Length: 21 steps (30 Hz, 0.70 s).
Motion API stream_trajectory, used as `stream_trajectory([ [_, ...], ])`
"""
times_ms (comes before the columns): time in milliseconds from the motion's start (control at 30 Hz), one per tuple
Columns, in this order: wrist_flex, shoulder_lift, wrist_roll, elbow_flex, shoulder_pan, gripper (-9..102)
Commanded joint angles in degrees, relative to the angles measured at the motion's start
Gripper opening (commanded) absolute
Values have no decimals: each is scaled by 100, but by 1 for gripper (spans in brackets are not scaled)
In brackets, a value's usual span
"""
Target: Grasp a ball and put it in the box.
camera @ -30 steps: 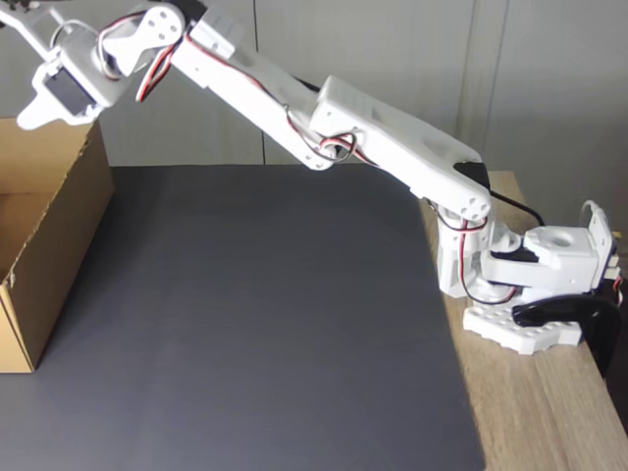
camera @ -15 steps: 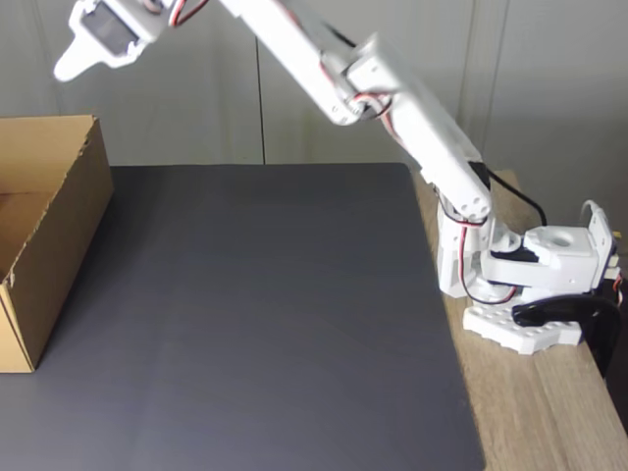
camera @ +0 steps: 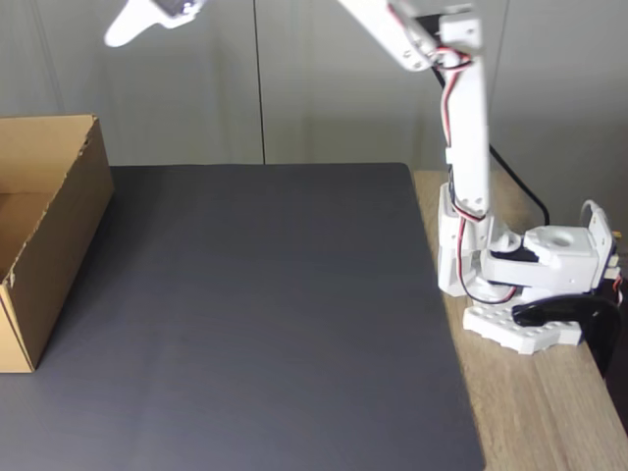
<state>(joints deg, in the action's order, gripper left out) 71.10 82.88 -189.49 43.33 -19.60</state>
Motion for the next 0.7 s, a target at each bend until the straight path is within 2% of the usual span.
stream_trajectory([
  [0,-316,905,-44,826,-114,0],
  [400,-1863,3472,-35,5027,-35,0],
  [667,-2522,4254,-44,6583,343,0],
])
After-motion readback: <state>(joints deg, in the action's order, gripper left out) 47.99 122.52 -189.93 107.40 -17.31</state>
